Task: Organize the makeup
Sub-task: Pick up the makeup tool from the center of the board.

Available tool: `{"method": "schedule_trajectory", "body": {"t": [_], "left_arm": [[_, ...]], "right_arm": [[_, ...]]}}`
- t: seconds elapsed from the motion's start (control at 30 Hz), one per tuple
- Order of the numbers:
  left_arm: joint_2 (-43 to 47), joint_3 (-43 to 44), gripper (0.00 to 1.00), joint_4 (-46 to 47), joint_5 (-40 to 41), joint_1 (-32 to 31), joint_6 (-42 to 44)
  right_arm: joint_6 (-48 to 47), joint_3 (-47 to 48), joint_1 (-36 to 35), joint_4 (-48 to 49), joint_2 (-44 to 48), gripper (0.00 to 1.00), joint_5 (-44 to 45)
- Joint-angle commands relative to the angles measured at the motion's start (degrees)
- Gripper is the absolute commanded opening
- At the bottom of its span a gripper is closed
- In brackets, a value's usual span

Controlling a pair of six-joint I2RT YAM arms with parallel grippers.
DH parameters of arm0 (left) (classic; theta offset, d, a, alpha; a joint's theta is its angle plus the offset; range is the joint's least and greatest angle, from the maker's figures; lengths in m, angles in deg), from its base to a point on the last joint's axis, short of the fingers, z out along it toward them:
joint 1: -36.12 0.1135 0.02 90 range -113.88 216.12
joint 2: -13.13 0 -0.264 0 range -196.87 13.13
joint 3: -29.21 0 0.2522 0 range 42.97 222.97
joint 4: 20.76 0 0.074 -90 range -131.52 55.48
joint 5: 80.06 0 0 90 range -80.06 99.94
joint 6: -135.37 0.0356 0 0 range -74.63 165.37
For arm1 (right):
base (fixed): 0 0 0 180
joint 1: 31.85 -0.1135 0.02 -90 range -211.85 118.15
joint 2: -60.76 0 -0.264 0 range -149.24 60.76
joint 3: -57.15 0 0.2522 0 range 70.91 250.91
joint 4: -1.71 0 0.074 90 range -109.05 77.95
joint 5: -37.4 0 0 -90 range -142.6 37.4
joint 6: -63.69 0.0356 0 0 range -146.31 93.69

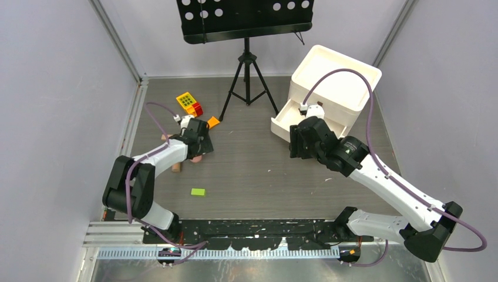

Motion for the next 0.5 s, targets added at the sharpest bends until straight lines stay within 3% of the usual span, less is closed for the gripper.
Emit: {"method": "schedule_trajectory", "body": {"t": [0.0, 0.47], "left_arm": [[-0.4, 0.7, 0.99, 2.1, 1.3, 0.5, -0.6], [-2.5, -2.6, 0.79, 5.9, -2.6, 2.7, -2.3]], "right_arm": [[0.3, 0.1, -0.3, 0.4, 1.7, 0.59, 2.0], [0.8, -0.4, -0.3, 0.3, 1.3, 0.59, 1.3]]}}
